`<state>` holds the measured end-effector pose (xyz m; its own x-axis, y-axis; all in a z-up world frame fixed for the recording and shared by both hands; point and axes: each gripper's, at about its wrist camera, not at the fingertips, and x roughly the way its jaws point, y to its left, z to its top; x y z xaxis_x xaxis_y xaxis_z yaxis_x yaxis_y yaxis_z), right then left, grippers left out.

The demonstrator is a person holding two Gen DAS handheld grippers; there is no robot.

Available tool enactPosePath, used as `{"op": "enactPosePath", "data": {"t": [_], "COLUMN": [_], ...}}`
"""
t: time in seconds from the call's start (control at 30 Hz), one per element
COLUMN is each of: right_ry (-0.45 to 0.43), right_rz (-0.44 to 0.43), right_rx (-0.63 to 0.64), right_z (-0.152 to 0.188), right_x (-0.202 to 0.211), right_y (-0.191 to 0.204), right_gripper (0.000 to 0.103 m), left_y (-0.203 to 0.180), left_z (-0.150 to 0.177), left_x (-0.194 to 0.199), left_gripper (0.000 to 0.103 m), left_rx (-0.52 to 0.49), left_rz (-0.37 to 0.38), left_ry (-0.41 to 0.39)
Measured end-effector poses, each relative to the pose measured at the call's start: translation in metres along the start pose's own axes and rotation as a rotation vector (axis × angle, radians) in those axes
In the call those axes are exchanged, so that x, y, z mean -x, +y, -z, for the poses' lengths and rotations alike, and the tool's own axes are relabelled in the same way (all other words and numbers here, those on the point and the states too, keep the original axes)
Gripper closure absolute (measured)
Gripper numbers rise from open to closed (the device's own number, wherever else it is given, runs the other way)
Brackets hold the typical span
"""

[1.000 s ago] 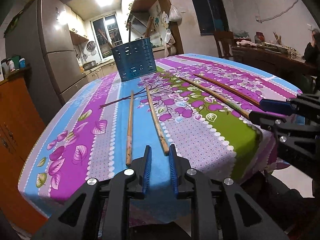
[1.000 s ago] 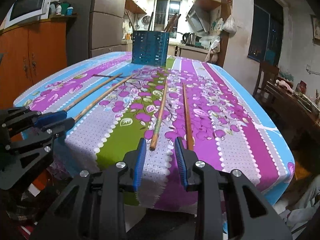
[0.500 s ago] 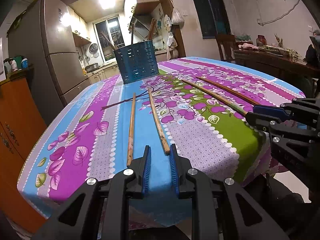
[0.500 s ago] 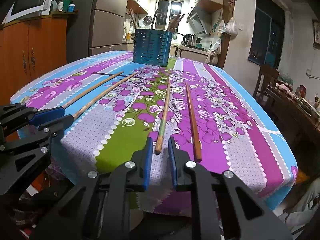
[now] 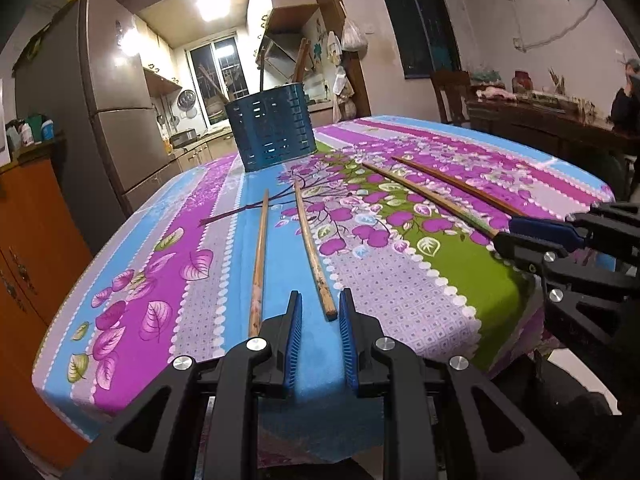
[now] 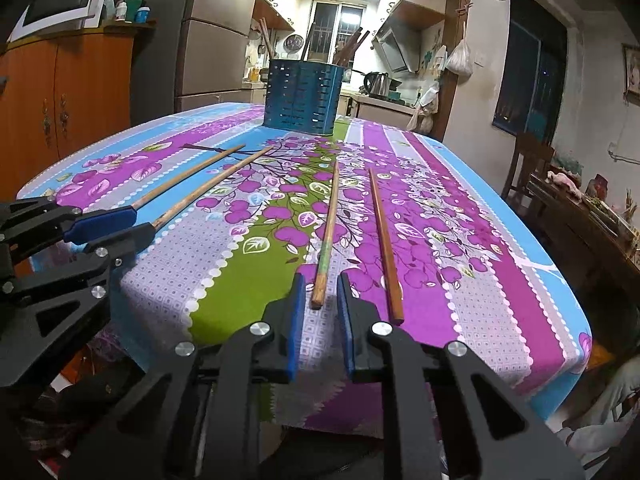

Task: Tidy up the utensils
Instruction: 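Move both open tools back down over the remaining chopsticks, then close the left tool on a chopstick while the right tool grasps another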

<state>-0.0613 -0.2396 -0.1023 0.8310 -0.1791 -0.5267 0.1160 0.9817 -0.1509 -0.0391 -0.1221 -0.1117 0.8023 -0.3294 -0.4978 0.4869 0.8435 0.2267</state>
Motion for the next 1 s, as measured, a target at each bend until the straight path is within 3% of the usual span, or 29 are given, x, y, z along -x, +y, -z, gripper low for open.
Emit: {"op": "enactPosePath", "data": {"t": [0.2,0.27,0.4,0.6,1.0], "right_ry": [-0.004,-0.008,-0.017,-0.024,-0.097], "right_rz": [0.005,0.009,-0.011,-0.03,-0.02], "right_rx": [-0.003,-0.003,-0.021,-0.062,-0.034], "right_z": [0.0,0.001,0.003,0.003,-0.012], "right_x": [0.0,0.0,-0.001,0.002,0.033], "right_y": [0.001,0.0,0.0,-0.005,-0.013], "right_gripper": [0.089,0.089,0.098,0.098,0.098], "left_y": [0.002,0.003,0.001,0.005,0.022], "left_z": [0.0,0.001,0.003,0.003,-0.01], "left_x": [-0.003,-0.003,-0.002,-0.002,0.022], "left_gripper": [0.082,0.087,0.093,0.094,0.095], "left_rx": [0.017,0.027,0.02,0.03,0.028], "left_rz": [0.008,0.023,0.04,0.063,0.015], "left_ry": [-0.006,-0.011,-0.023,-0.028,-0.089]}}
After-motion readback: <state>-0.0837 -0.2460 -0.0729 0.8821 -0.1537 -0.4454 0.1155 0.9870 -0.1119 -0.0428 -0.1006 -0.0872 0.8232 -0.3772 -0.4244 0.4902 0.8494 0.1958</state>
